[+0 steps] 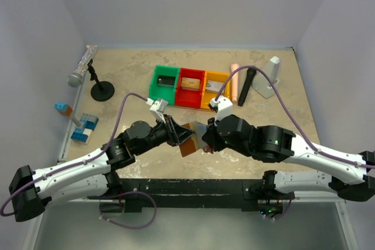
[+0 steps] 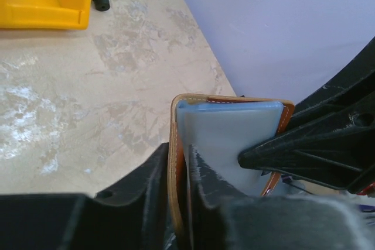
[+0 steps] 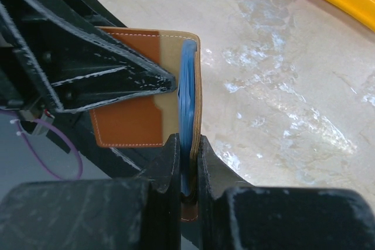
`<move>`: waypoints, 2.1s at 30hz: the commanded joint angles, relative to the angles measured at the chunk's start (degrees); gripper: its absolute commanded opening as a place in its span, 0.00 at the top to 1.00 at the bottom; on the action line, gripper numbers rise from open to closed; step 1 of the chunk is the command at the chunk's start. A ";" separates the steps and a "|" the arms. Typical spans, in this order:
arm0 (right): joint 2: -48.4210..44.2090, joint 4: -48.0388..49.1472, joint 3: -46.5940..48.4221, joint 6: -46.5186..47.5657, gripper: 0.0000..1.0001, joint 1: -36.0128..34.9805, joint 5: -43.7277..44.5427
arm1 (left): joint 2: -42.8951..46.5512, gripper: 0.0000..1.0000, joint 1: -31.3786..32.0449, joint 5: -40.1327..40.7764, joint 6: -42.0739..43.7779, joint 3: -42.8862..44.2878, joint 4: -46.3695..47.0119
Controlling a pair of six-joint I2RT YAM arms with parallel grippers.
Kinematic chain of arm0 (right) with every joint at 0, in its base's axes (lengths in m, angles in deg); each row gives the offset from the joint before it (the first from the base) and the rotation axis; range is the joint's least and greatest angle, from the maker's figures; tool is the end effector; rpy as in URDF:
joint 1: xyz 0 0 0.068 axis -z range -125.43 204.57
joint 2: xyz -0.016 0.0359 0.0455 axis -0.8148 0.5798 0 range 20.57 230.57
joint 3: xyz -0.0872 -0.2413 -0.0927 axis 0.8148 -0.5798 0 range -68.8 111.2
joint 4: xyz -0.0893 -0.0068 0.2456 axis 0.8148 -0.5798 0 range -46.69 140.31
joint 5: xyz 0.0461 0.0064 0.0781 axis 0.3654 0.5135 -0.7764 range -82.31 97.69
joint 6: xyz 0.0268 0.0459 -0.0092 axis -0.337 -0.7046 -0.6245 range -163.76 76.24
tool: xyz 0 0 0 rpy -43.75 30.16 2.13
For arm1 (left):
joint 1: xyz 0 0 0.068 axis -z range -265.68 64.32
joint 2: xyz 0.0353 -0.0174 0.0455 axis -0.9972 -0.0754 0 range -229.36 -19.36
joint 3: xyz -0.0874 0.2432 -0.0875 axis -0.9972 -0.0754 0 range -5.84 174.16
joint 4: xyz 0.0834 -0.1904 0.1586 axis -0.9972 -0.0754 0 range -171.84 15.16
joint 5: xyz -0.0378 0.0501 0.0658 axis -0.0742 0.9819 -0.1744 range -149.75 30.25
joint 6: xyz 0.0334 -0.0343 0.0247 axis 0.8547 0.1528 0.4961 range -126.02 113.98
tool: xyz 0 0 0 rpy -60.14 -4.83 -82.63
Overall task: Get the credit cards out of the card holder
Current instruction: Open the card holder.
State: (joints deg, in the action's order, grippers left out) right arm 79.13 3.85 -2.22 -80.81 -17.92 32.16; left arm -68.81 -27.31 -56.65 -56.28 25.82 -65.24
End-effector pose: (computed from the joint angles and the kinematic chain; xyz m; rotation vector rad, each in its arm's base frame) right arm 0.0743 0.1862 0.3662 -0.4550 2.1905 0.5996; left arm 0.1109 -0.1765 0.2809 0.0906 1.9109 -1.3158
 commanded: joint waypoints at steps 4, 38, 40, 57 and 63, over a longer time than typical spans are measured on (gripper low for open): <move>-4.16 8.75 -1.72 1.99 1.00 -0.02 -4.25 | 3.13 1.00 -0.10 -0.02 2.62 -0.63 -0.11; -6.98 16.93 -0.41 5.06 0.19 6.22 -26.05 | 4.80 1.00 -0.19 10.27 9.92 26.61 -46.26; -5.31 16.40 0.38 5.50 0.19 6.22 -25.53 | 5.33 1.00 -0.19 9.30 9.92 26.44 -45.03; 1.55 13.41 1.09 6.30 0.23 8.33 -25.52 | 9.28 1.00 -0.19 4.20 10.09 26.79 -43.80; 1.90 12.01 1.53 7.26 0.25 8.68 -27.45 | 10.51 1.00 -0.19 3.50 10.36 27.14 -43.36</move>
State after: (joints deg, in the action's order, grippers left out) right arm 81.54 16.44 -1.95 -75.55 -9.57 6.59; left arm -59.44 -27.44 -51.80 -46.32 49.99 -110.74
